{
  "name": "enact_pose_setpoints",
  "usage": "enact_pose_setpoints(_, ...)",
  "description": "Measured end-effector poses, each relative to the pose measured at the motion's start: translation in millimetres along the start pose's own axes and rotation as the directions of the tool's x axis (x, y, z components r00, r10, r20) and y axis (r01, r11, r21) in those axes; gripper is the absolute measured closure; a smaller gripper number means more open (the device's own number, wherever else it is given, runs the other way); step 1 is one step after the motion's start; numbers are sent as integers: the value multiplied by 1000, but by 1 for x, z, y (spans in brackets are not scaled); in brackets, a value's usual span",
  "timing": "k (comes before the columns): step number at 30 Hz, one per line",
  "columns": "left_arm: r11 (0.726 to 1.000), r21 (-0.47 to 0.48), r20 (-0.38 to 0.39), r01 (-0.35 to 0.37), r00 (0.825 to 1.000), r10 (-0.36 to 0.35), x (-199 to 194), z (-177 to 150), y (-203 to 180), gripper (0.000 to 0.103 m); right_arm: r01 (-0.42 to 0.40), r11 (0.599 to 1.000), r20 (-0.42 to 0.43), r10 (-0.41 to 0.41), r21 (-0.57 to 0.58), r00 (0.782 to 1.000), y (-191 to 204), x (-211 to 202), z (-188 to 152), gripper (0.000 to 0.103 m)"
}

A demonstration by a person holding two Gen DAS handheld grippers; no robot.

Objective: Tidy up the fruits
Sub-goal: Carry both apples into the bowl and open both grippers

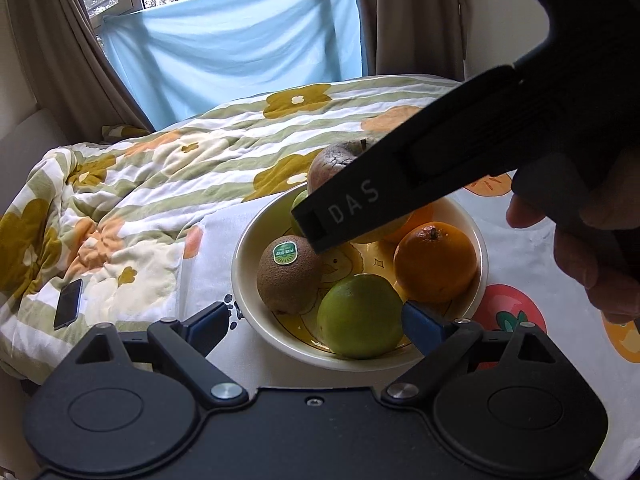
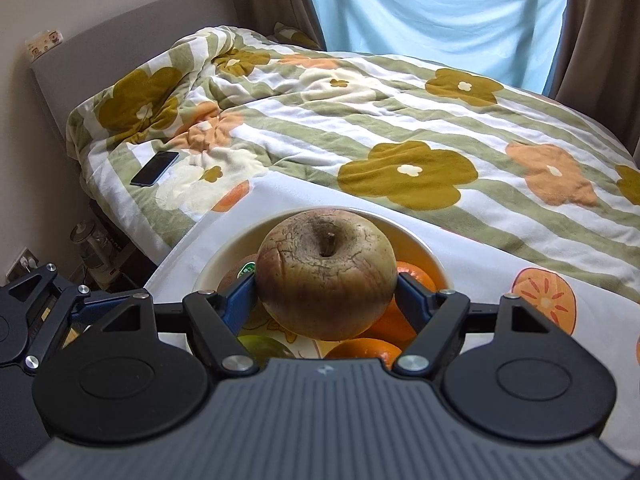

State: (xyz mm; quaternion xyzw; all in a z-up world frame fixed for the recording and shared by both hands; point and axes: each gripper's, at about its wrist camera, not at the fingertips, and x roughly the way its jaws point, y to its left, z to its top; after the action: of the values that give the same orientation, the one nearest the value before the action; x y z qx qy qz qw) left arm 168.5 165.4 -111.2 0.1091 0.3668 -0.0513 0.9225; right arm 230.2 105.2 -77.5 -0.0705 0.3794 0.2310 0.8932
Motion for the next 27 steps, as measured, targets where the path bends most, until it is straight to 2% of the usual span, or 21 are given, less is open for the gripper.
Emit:
enact_pose_setpoints(12, 1000, 0, -6, -4, 1000, 4, 2, -2, 1, 7, -27, 1000, -20, 26, -8, 999, 5, 10, -8, 12)
enact_pose_setpoints(15, 1000, 1, -5, -4, 1000, 4, 2, -3, 1, 7, -8, 1000, 34, 9, -20, 999, 5, 0, -10, 0)
enact_pose_setpoints(17, 1000, 0, -6, -2, 1000, 2, 2, -3, 1, 7, -7, 1000, 56, 9, -25, 998, 4, -6, -11, 0)
enact_pose_setpoints(27, 1000, -5, -6, -1, 1000, 0, -2, -6, 1, 7, 5, 1000, 46, -5, -2, 999, -1, -14, -15, 0)
